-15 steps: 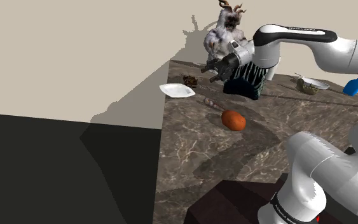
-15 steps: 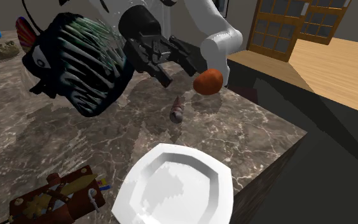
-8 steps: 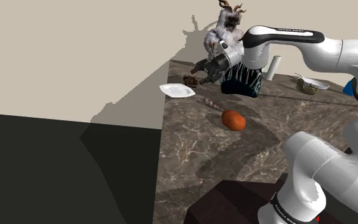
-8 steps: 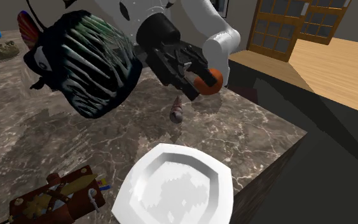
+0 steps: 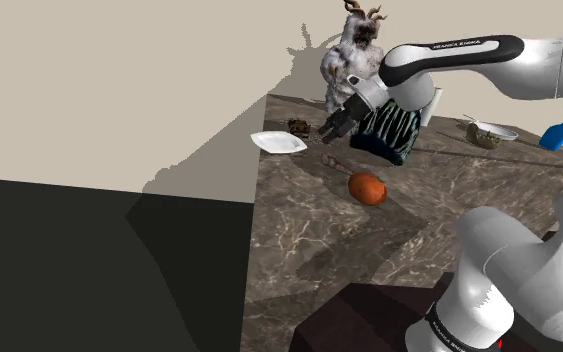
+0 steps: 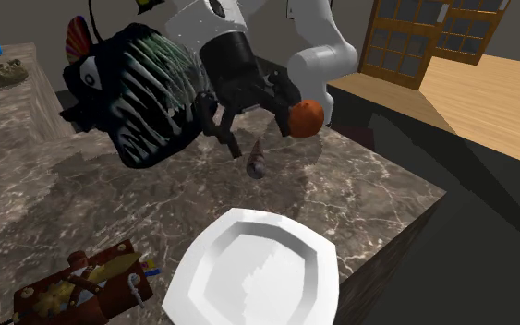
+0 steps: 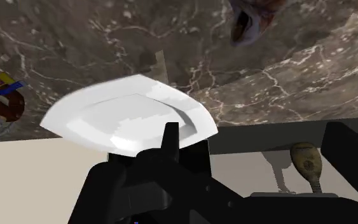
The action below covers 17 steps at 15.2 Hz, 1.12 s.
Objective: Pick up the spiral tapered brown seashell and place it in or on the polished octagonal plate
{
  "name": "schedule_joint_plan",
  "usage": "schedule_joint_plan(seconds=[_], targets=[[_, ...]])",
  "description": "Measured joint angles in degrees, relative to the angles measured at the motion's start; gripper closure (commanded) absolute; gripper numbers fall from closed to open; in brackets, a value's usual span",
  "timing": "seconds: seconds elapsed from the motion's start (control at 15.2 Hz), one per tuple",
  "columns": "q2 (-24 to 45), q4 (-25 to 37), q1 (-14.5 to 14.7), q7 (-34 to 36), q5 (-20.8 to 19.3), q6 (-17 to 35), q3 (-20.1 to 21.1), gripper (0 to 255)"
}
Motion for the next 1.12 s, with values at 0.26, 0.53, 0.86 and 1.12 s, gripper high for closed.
schedule_joint_plan(seconds=[0.26, 0.53, 0.86, 1.12], targets=[[4.0, -2.3, -15.9, 24.2, -7.8, -4.8, 14.0, 0], [4.5, -3.3, -24.3, 43.7, -14.1, -11.0, 23.5, 0], [6.5, -5.4, -24.5, 44.9, -13.8, -8.1, 23.3, 0], [7.7, -6.6, -24.3, 44.5, -13.3, -6.2, 22.8, 0]])
